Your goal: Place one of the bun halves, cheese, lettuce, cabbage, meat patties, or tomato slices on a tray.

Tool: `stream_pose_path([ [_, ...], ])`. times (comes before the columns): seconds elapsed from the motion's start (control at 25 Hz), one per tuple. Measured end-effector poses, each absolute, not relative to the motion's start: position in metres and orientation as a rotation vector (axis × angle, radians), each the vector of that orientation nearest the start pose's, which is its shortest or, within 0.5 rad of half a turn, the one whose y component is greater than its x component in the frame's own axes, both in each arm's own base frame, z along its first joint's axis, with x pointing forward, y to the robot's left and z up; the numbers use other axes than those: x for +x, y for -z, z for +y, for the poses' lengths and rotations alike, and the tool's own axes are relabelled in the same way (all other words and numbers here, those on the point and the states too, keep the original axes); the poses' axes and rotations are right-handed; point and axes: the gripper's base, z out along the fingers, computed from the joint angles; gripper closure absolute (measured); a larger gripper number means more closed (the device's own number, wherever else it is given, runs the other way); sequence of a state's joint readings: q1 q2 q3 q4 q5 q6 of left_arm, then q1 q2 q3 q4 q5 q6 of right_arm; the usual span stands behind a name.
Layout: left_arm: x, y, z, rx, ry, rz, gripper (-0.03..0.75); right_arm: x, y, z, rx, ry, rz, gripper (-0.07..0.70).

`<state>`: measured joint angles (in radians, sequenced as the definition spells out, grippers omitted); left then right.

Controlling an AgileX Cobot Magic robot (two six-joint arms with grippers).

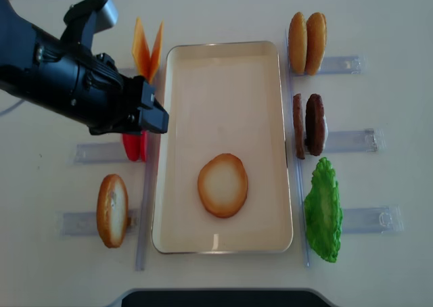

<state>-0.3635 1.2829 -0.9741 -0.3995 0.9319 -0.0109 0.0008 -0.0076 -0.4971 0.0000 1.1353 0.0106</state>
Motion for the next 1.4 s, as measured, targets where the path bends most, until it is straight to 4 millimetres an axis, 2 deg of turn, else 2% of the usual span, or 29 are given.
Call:
stream_pose_path([
  [0.24,0.217,-0.292,-0.105,0.254,0.478,2.790,0.196,-0.009,-0.270,0.000,0.010,-0.007,2.114,0.055],
  [0.52,0.218,-0.293,-0.097,0.190,0.349,2.825,0.190,-0.009,-0.270,0.000,0.010,-0.007,2.114,0.055],
  [0.88,0.229,-0.330,-0.069,0.233,-0.112,2.756,0.188,-0.009,-0.270,0.000,0.010,-0.007,2.114,0.055],
  [1.08,0.236,-0.346,-0.040,0.137,-0.196,2.737,0.188,-0.009,-0.270,0.000,0.010,-0.007,2.114,0.055],
  [1.28,0.239,-0.346,0.003,0.009,-0.230,2.771,0.188,-0.009,-0.270,0.000,0.010,-0.007,2.114,0.055],
  [1.4,0.237,-0.345,0.022,-0.038,-0.220,2.789,0.188,-0.009,-0.270,0.000,0.010,-0.007,2.114,0.055],
])
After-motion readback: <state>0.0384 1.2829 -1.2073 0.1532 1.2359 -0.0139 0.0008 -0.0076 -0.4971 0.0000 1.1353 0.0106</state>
